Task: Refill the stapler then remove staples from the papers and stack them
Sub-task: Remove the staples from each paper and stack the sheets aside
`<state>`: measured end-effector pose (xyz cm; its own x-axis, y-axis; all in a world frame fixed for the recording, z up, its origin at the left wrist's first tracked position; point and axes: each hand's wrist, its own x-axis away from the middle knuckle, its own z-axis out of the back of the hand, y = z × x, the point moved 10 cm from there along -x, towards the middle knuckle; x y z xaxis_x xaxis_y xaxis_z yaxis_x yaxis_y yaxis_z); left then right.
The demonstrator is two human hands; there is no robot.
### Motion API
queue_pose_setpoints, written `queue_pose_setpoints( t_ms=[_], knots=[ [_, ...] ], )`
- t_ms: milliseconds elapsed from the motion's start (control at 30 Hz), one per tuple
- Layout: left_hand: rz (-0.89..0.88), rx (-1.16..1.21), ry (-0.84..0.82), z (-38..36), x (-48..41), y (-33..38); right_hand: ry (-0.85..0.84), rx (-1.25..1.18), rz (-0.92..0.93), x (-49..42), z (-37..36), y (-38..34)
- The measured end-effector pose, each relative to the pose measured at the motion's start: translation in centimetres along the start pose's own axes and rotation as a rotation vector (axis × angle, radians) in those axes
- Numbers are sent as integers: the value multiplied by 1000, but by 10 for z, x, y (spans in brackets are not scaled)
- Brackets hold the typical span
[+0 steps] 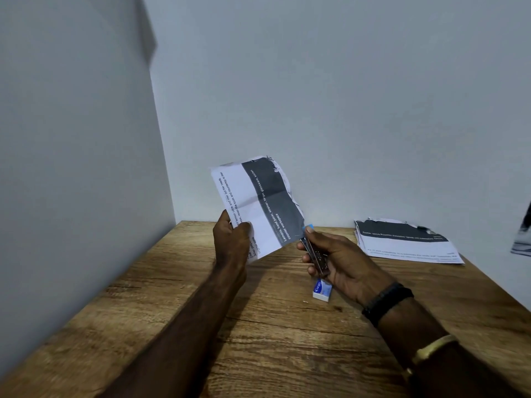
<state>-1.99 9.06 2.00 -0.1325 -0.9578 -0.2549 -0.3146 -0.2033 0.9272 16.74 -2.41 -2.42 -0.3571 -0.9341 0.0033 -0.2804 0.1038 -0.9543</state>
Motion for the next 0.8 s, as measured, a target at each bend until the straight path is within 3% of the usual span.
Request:
queue_pose_setpoints(
  t_ms=[800],
  knots=[
    [-34, 7, -92, -12, 3, -4, 198, 130, 103, 13, 10, -20]
  ],
)
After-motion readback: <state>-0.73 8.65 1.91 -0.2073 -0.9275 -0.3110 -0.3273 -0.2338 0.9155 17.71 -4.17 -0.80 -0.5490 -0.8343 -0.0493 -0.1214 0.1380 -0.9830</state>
